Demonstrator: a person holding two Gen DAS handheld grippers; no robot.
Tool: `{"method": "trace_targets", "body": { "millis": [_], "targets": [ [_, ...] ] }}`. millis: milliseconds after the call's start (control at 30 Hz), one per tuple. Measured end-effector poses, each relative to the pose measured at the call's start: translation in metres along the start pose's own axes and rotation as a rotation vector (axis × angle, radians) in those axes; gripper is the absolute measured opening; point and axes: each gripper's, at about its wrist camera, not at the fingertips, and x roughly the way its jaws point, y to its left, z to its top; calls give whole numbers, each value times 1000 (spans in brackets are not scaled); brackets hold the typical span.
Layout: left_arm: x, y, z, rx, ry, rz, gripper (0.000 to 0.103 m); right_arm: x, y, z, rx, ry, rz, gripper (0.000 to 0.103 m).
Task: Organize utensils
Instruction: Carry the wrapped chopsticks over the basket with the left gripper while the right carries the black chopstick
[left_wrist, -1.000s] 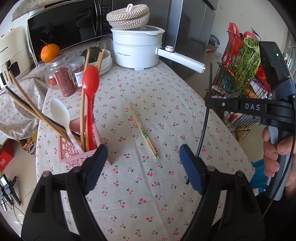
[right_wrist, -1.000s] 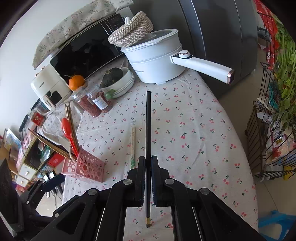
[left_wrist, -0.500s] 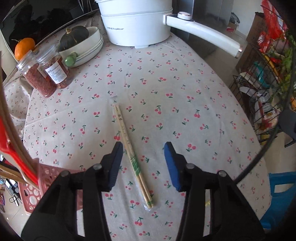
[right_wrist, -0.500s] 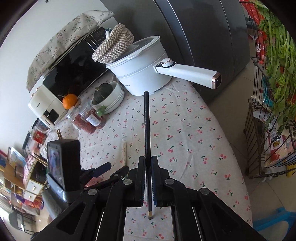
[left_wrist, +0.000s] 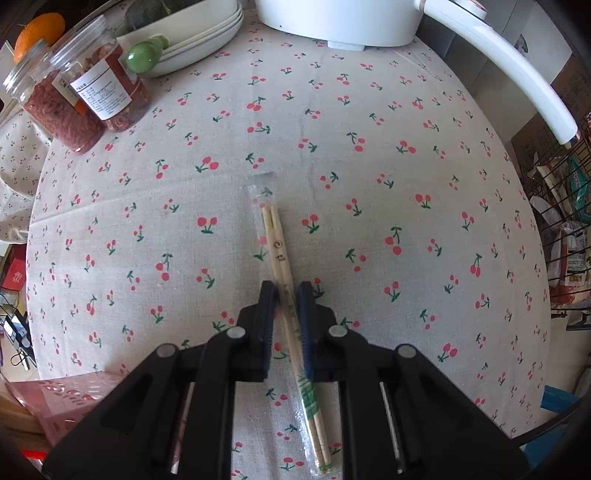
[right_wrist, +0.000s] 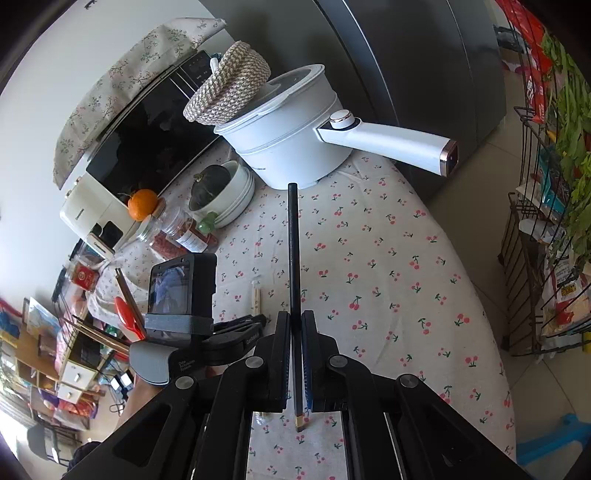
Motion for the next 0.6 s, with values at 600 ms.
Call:
{"method": "trace_targets", "body": {
  "millis": [600],
  "targets": [
    [-119, 7, -58, 116, -354, -138, 6, -19, 10, -11, -24, -52, -16, 6]
  ]
}}
